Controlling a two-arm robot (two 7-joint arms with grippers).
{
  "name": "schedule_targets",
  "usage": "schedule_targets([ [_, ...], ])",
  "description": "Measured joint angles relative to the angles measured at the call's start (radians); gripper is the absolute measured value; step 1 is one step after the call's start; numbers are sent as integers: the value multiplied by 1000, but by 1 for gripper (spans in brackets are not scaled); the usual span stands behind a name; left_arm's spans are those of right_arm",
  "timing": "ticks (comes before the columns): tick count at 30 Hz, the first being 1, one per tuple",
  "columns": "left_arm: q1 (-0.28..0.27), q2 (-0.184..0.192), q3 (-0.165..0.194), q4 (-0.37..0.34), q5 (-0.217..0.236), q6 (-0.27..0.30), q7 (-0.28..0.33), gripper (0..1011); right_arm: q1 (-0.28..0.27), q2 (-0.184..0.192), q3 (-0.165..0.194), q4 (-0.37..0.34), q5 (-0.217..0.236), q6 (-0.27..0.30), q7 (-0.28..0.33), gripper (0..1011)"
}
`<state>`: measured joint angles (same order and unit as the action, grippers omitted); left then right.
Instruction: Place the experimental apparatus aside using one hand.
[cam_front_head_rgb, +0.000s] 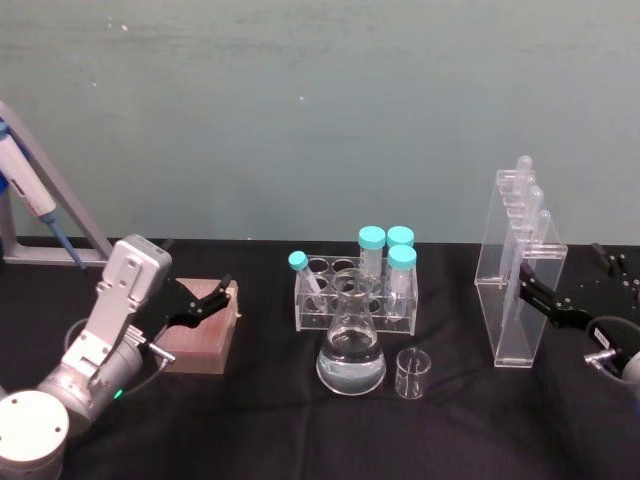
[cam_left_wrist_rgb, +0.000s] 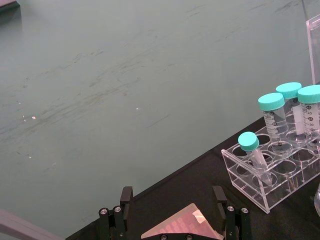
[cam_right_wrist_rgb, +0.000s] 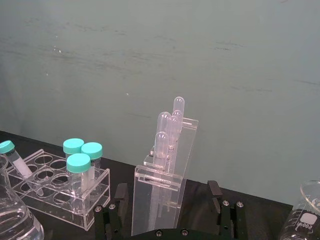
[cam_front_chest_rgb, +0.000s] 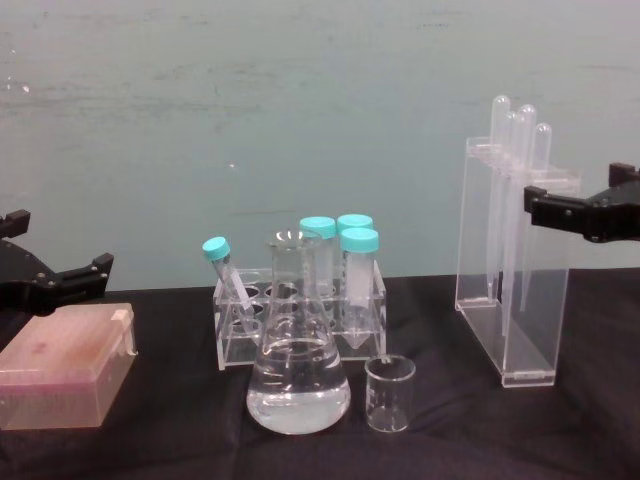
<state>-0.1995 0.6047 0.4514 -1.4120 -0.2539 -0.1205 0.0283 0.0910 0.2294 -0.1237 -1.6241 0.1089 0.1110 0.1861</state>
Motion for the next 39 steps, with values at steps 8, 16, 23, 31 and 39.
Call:
schedule_targets([
  [8,0,0,0,0,0,0,0,1000,0,-1,0,0,0,0,0,1000],
  [16,0,0,0,0,0,0,0,1000,-1,-5,2,-1,0,1,-4,1000],
  [23,0,0,0,0,0,0,0,1000,-3,-12,-1,-5,-8,1,-8,1000],
  [31,0,0,0,0,0,0,0,1000,-2,-26,-6,-7,-17,-4,-18,1000],
  [39,0,0,0,0,0,0,0,1000,-1,-44,-4,-4,-31,-4,-40,1000],
])
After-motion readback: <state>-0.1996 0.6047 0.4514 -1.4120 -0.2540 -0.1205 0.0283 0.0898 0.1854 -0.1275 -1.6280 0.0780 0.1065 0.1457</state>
